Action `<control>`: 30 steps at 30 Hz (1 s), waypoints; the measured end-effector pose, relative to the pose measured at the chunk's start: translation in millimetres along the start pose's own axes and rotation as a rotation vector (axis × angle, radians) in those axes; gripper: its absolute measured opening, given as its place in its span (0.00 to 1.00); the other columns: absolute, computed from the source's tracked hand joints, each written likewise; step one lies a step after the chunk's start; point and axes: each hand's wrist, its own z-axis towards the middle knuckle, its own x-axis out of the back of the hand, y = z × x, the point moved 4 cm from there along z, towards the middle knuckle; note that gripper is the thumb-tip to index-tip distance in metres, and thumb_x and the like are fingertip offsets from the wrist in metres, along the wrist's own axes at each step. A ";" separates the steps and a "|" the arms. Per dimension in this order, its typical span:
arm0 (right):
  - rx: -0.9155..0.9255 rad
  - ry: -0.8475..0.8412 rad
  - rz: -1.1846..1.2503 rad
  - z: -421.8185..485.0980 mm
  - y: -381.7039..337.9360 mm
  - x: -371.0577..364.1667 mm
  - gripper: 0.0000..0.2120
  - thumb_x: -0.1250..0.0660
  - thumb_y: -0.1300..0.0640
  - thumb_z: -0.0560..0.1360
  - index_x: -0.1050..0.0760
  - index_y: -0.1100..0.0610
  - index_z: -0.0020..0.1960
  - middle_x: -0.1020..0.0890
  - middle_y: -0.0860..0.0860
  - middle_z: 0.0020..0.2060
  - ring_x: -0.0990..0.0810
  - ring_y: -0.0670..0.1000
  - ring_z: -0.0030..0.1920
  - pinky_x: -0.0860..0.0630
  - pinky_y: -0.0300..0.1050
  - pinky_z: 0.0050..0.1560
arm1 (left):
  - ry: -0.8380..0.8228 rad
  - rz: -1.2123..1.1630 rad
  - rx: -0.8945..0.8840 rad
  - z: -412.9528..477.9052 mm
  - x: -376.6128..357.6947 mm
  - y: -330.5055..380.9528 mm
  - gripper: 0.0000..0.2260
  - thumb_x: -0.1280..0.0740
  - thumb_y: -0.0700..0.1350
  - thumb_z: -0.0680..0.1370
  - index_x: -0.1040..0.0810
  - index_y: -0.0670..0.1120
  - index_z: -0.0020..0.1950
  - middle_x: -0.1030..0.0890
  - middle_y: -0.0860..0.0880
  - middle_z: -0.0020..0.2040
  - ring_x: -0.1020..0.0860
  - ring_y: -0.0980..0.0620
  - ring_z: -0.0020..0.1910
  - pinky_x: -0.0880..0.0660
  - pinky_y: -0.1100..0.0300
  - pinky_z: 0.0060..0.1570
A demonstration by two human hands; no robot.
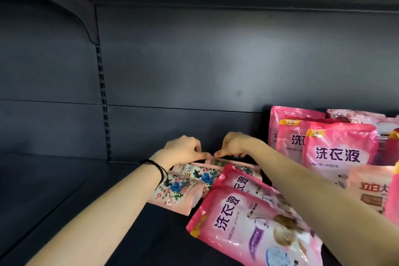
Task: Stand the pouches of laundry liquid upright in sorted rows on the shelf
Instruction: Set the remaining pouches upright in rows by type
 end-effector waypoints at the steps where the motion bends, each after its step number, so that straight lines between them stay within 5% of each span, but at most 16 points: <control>1: -0.009 0.000 0.000 6.2 2.7 -2.7 0.28 0.29 0.41 0.71 0.23 0.62 0.58 0.18 0.58 0.53 0.18 0.56 0.52 0.20 0.50 0.54 | -0.011 -0.046 0.002 7.4 -6.9 -1.0 0.23 0.39 0.68 0.73 0.21 0.52 0.55 0.20 0.53 0.52 0.22 0.51 0.49 0.22 0.52 0.49; 8: -0.084 -0.022 -0.014 34.2 23.8 -22.9 0.32 0.31 0.37 0.71 0.27 0.63 0.61 0.23 0.55 0.52 0.23 0.55 0.51 0.30 0.42 0.44 | -0.075 -0.205 0.041 43.3 -50.9 -12.7 0.23 0.37 0.67 0.73 0.20 0.47 0.41 0.20 0.50 0.38 0.21 0.50 0.39 0.29 0.59 0.35; 12: -0.110 -0.025 0.016 42.4 30.8 -27.2 0.31 0.33 0.35 0.71 0.24 0.63 0.53 0.25 0.53 0.43 0.26 0.51 0.42 0.32 0.41 0.38 | -0.091 -0.297 0.053 58.2 -63.1 -15.5 0.23 0.33 0.64 0.71 0.17 0.44 0.46 0.16 0.45 0.45 0.18 0.48 0.44 0.25 0.56 0.40; 15: -0.097 -0.017 0.058 46.3 31.9 -22.1 0.31 0.33 0.35 0.72 0.21 0.63 0.56 0.18 0.55 0.50 0.24 0.50 0.45 0.30 0.41 0.41 | -0.071 -0.339 0.051 64.3 -60.4 -17.1 0.17 0.32 0.58 0.75 0.17 0.45 0.51 0.17 0.47 0.49 0.20 0.50 0.48 0.28 0.60 0.42; 19: -0.051 0.002 0.170 46.8 31.3 -22.5 0.20 0.29 0.46 0.73 0.19 0.58 0.58 0.17 0.52 0.50 0.23 0.48 0.47 0.29 0.40 0.46 | -0.047 -0.449 0.030 63.0 -57.0 -13.8 0.12 0.31 0.50 0.76 0.19 0.45 0.55 0.18 0.49 0.52 0.24 0.54 0.47 0.32 0.64 0.44; 23: -0.039 0.069 0.299 44.5 31.2 -21.1 0.18 0.26 0.52 0.72 0.20 0.60 0.57 0.20 0.51 0.44 0.23 0.48 0.44 0.29 0.38 0.39 | 0.001 -0.566 0.017 60.1 -55.4 -12.8 0.07 0.30 0.44 0.76 0.20 0.43 0.52 0.18 0.44 0.53 0.20 0.48 0.52 0.27 0.59 0.50; 27: -0.029 0.116 0.301 40.1 24.9 -12.3 0.14 0.27 0.54 0.72 0.20 0.60 0.54 0.22 0.48 0.35 0.24 0.46 0.37 0.30 0.37 0.34 | 0.007 -0.545 -0.028 51.3 -45.7 -9.7 0.04 0.35 0.46 0.79 0.25 0.46 0.51 0.20 0.46 0.55 0.22 0.47 0.55 0.27 0.55 0.54; 30: 0.010 0.176 0.334 35.9 21.2 -8.4 0.10 0.27 0.57 0.72 0.20 0.60 0.51 0.21 0.50 0.38 0.23 0.49 0.42 0.27 0.39 0.40 | -0.065 -0.506 -0.012 45.0 -42.1 -9.0 0.12 0.37 0.54 0.79 0.25 0.47 0.56 0.21 0.49 0.56 0.23 0.49 0.55 0.27 0.56 0.53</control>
